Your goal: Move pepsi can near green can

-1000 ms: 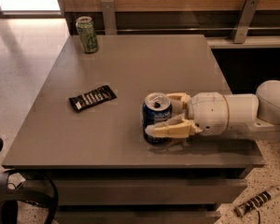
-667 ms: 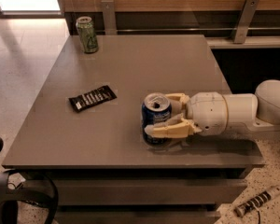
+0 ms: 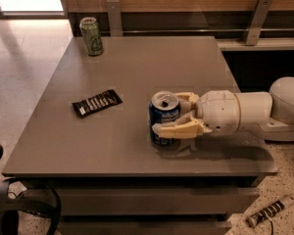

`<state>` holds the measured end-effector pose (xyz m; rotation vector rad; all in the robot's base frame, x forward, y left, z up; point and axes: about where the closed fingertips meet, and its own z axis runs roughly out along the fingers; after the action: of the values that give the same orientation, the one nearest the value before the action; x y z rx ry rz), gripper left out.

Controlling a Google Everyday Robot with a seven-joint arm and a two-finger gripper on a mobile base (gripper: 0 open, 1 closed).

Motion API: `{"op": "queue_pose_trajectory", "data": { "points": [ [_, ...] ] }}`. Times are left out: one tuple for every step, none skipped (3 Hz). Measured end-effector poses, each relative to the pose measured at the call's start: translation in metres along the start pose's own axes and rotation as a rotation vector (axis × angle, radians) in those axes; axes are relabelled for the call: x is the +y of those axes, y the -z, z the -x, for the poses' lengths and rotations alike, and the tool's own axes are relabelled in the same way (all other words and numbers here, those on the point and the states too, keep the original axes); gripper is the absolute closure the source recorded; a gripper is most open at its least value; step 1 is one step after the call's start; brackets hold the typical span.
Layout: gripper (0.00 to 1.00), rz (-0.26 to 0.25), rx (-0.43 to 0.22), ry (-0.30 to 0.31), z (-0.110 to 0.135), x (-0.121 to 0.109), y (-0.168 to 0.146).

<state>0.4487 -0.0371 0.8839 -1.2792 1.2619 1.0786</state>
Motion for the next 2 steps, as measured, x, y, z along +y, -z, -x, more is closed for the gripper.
{"op": "queue_pose_trajectory", "data": {
  "points": [
    [1.0,-0.026,0.01,0.019,0.034,-0.039,0.015],
    [1.0,-0.093,0.001,0.043,0.074,-0.104,0.04]
  ]
}}
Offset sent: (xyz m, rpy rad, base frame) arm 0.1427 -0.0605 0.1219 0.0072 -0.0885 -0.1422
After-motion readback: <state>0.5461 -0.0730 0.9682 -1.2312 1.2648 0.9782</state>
